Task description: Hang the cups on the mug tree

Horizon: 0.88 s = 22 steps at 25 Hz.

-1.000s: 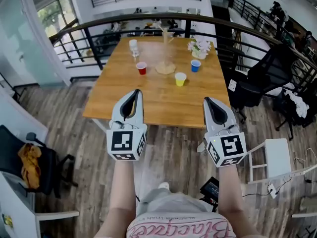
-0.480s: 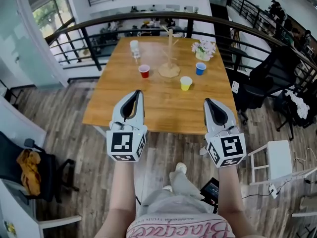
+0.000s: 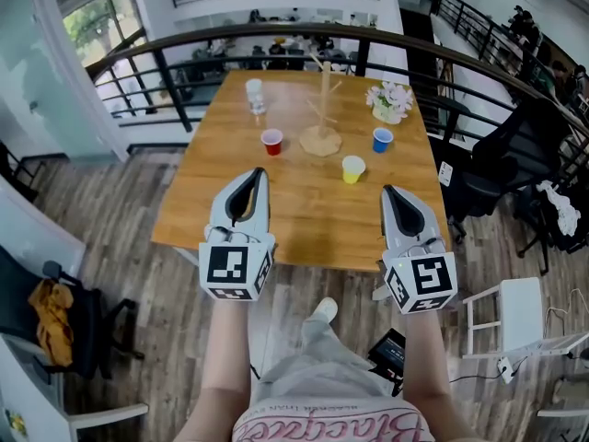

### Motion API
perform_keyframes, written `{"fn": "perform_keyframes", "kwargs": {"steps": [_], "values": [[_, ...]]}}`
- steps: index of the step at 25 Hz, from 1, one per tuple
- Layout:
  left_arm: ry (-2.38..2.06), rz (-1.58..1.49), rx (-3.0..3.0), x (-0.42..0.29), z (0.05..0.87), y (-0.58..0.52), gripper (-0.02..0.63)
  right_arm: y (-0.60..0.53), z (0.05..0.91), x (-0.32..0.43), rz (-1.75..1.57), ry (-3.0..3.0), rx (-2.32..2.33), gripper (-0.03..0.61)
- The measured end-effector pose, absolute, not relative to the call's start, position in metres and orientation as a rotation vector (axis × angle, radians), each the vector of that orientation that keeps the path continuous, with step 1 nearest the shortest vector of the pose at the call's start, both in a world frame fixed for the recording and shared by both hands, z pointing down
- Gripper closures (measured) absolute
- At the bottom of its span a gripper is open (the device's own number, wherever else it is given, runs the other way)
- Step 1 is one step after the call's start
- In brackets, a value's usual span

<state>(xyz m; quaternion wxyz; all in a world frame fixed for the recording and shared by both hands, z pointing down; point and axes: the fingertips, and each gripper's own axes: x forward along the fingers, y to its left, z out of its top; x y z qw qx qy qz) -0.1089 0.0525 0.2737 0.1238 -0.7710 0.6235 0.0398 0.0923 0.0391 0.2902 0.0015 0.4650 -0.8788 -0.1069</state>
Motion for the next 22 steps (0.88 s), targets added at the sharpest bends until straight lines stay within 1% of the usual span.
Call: {"fn": "perform_keyframes", "kwargs": {"steps": [18,19,20,22], "values": [[1.834,0.056,-2.255,-0.116,0.268,-0.136,0.597,-0.153,0.279,0.089,-0.268,-2.836,1.454,0.574],[1.834,0.054,-2.256,-0.115,0.268,-0.145,0.597,-0.161,0.280,0.089,-0.256,-2.844,1.445,0.541],[1.834,0.052,-2.257,-0.115,0.268,-0.154,0.597,-0.169,0.280,0.088,-0.248,-2.853,1.432,0.477],[1.833,0.047,-2.259,-0.113,0.268,-0.169,0.597,-0.184,0.281,0.088,-0.248,-2.862,1.416,0.409]]}}
